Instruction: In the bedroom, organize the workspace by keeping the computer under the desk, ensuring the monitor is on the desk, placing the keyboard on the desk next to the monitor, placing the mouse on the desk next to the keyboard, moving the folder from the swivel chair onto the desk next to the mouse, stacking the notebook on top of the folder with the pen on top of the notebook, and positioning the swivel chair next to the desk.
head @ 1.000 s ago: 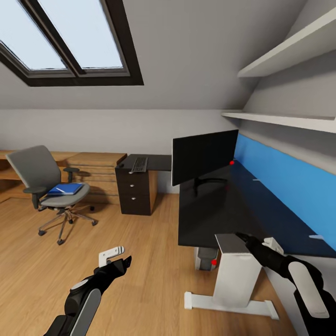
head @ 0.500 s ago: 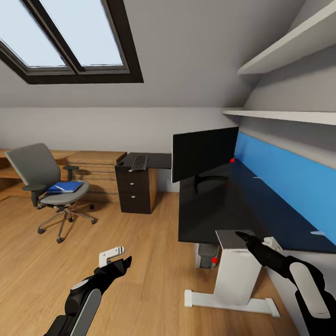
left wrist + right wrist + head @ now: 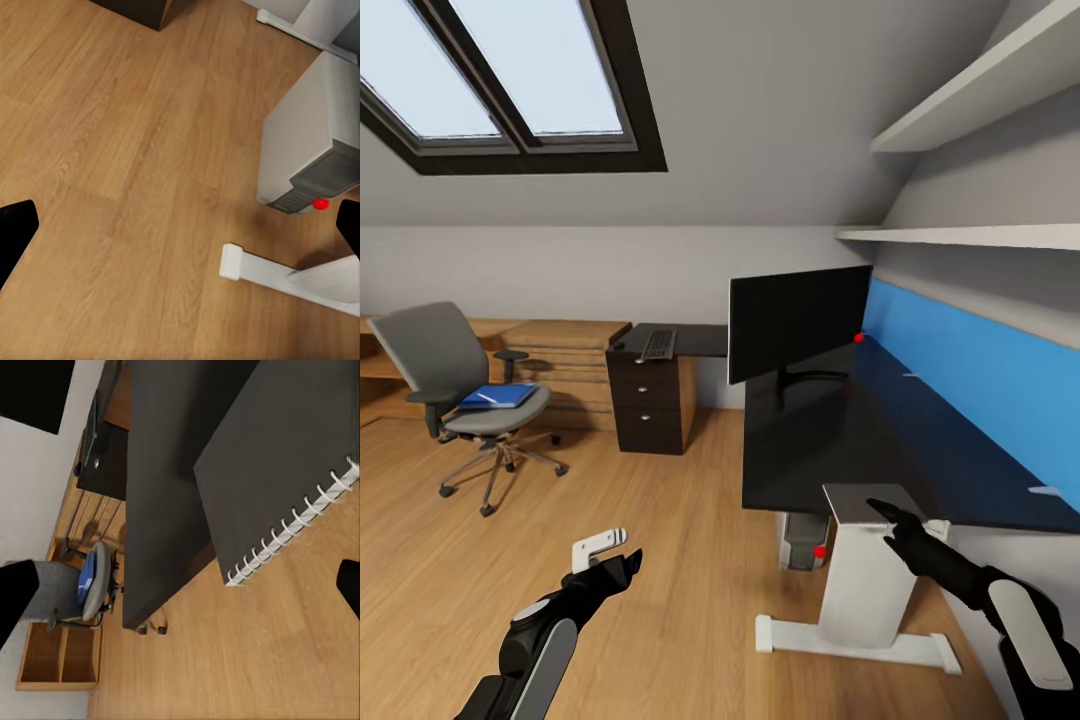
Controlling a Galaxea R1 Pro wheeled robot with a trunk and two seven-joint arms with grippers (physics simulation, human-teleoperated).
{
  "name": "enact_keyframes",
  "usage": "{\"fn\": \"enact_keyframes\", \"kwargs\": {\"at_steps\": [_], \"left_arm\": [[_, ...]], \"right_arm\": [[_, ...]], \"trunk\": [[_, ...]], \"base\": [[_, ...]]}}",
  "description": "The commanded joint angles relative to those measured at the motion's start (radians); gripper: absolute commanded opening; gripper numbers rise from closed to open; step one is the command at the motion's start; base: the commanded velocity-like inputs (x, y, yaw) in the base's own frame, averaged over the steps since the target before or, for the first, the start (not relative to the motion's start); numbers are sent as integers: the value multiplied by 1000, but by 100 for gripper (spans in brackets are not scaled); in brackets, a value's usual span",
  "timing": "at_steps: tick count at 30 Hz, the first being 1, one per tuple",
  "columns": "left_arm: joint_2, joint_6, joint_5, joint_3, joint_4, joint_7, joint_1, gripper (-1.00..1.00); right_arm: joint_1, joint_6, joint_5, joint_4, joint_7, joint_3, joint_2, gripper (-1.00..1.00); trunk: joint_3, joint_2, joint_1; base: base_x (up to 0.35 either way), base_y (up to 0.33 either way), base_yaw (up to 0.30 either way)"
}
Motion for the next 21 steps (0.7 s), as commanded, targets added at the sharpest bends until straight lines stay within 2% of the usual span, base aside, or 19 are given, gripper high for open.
{"fn": "enact_keyframes", "kwargs": {"at_steps": [1, 2, 3, 5, 7, 8, 11, 14, 21], "left_arm": [[0, 2, 10, -1, -2, 9, -1, 100], [0, 2, 10, -1, -1, 9, -1, 100], [0, 2, 10, -1, -1, 9, -1, 100], [0, 2, 10, -1, -1, 9, -1, 100], [0, 2, 10, -1, -1, 9, -1, 100], [0, 2, 10, -2, -1, 9, -1, 100], [0, 2, 10, -2, -1, 9, -1, 100], [0, 2, 10, -2, -1, 7, -1, 100], [0, 2, 10, -2, -1, 6, -1, 100]], "right_arm": [[-1, 6, 3, 13, 38, -16, 0, 100], [-1, 5, 2, 37, 105, -37, 0, 100], [-1, 5, 2, 44, 121, -41, 0, 100], [-1, 4, 2, 79, 206, -62, 0, 100], [-1, 3, 2, 90, 241, -71, 1, 100], [-1, 2, 2, 103, 295, -81, 1, 100], [-1, 1, 3, 122, 366, -89, 0, 100], [-1, 0, 2, 157, 432, -94, 0, 100], [-1, -4, 2, 185, 477, -121, 1, 100]], "trunk": [[-4, -8, 4], [-7, -15, 8], [-11, -22, 12], [-17, -36, 19], [-23, -50, 27], [-23, -50, 27], [-23, -50, 27], [-23, -50, 27], [-23, -50, 27]], "base": [[0, 0, 0], [0, 0, 0], [0, 0, 0], [0, 0, 0], [0, 0, 0], [0, 0, 0], [0, 0, 0], [0, 0, 0], [0, 0, 0]]}}
